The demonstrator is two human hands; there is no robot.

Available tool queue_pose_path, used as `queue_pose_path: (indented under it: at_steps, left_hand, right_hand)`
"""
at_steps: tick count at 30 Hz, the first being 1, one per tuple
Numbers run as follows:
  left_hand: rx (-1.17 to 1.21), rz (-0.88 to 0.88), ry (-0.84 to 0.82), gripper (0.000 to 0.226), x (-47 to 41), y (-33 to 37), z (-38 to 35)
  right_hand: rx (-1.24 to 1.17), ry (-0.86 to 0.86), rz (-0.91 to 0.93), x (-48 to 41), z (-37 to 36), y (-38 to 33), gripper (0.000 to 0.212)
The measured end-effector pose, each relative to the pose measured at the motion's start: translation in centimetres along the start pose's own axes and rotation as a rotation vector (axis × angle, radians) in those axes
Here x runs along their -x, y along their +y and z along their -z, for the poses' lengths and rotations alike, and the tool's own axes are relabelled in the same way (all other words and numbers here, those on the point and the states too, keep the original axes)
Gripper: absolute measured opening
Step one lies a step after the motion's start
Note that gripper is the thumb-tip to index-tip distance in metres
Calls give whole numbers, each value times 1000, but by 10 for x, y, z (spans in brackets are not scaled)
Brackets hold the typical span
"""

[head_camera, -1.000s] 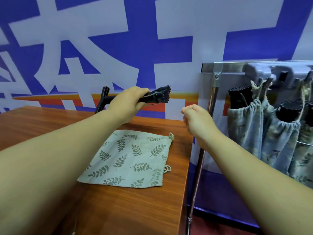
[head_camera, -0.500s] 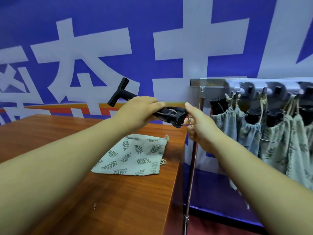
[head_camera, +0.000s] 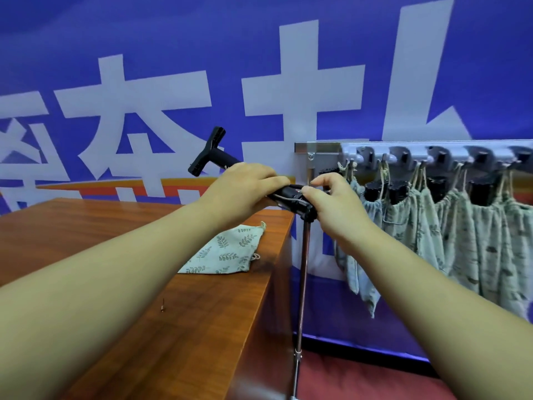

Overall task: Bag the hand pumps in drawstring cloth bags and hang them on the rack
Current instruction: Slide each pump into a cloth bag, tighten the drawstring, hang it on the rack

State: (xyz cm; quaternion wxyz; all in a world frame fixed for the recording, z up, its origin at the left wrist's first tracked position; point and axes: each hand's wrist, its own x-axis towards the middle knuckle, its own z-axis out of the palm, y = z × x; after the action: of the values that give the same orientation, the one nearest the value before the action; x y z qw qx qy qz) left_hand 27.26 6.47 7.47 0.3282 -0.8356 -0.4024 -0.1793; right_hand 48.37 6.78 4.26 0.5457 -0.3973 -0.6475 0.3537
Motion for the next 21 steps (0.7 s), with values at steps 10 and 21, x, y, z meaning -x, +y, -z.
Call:
queue_pose_path:
  at_steps: [10,21]
  left_hand:
    - [220,291,-27,44,-6,52,28]
    - [872,911,-6,54,-6,98,7]
  right_hand:
    - [-31,168,21,39,34,-8,9]
    - [-64,270,20,56,60,9,9]
